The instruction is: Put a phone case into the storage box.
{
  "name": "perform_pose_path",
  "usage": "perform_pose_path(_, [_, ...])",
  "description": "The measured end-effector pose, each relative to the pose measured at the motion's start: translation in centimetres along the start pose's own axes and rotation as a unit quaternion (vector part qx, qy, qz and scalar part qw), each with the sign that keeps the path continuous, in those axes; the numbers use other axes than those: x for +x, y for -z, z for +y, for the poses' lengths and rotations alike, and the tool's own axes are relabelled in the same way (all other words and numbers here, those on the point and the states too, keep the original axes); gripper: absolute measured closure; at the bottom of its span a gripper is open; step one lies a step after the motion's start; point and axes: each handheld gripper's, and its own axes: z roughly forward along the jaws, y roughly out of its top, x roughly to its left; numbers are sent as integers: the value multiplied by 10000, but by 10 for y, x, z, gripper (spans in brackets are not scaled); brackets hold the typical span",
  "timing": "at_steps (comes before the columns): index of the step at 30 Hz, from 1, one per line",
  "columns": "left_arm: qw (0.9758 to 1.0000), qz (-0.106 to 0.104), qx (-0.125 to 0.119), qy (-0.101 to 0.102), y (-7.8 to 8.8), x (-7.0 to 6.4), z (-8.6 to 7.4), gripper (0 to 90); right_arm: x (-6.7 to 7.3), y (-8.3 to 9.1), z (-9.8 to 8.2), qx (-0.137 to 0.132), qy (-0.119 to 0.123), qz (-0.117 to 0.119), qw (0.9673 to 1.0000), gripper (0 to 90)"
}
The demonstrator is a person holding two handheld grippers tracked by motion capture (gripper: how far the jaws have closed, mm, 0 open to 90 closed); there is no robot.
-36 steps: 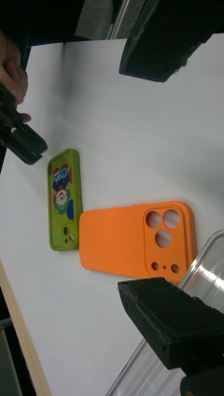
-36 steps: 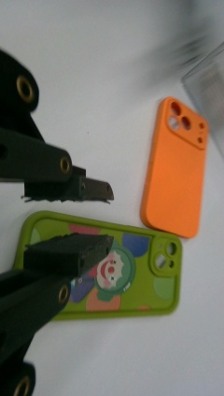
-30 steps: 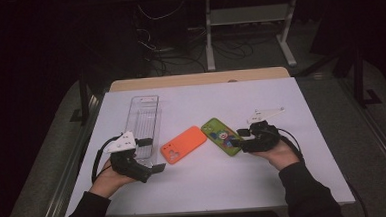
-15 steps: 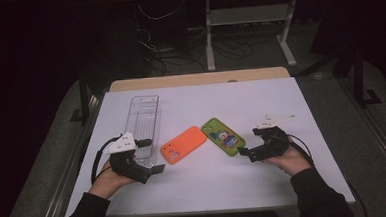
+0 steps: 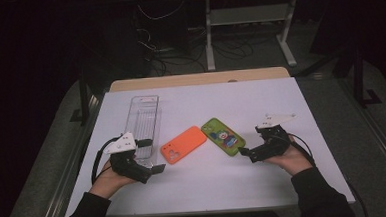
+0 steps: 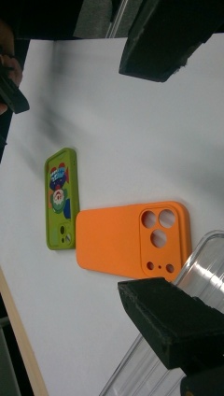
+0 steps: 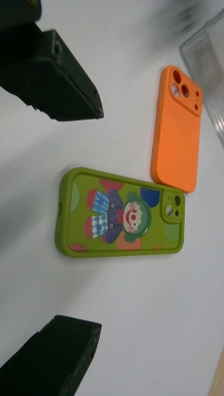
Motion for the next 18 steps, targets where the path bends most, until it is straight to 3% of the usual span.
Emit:
perform_pose_path(6, [10000, 15, -20, 22, 1, 0, 0, 0, 1, -10, 16, 337, -25, -82, 9994, 7])
perform_pose_path(11, [10000, 39, -34, 25, 3, 0, 0, 0, 1, -16, 25, 383, -92, -95, 9992, 38])
perform_pose_path(18, [9999, 41, -81, 115, 5, -1, -1, 0, -2, -30, 40, 532, -385, -84, 9978, 15])
